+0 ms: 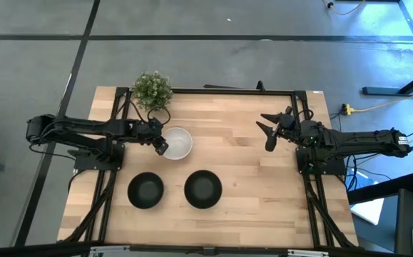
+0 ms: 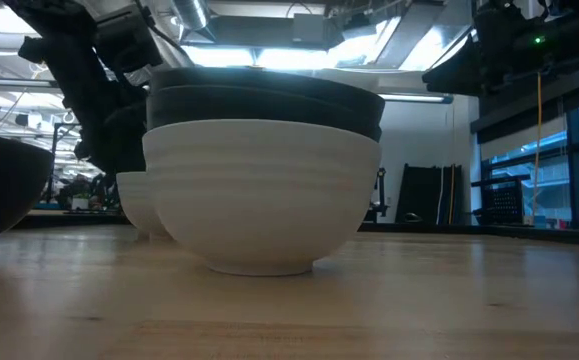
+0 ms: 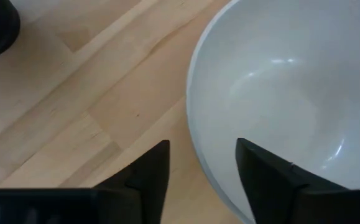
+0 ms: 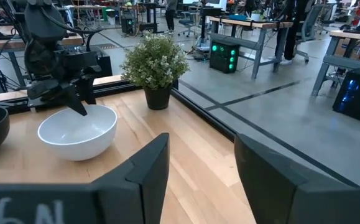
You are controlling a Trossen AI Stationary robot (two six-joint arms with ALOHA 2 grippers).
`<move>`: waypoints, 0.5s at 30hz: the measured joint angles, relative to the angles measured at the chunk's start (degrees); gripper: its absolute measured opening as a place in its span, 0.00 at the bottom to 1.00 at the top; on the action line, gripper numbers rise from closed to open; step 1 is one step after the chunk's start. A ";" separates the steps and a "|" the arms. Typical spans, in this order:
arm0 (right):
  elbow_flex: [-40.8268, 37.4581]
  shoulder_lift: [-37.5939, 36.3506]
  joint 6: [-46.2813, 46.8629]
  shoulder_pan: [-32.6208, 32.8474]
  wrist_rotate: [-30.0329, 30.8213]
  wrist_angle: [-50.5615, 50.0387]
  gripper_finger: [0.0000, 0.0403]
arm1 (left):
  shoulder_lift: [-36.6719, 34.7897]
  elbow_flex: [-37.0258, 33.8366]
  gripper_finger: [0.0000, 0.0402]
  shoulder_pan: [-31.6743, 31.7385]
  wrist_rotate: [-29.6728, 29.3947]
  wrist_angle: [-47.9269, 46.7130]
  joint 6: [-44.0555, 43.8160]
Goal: Nest bowls inside each other
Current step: Stack the white bowl on the right stacked black bowl
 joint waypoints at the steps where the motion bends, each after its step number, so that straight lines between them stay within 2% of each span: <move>1: 0.00 0.00 0.03 -0.01 0.00 0.00 0.45 | 0.00 0.00 0.42 0.00 0.00 0.00 0.00; 15: 0.00 0.00 0.18 -0.01 -0.02 0.00 0.45 | -0.02 0.00 0.05 0.00 1.34 0.05 0.02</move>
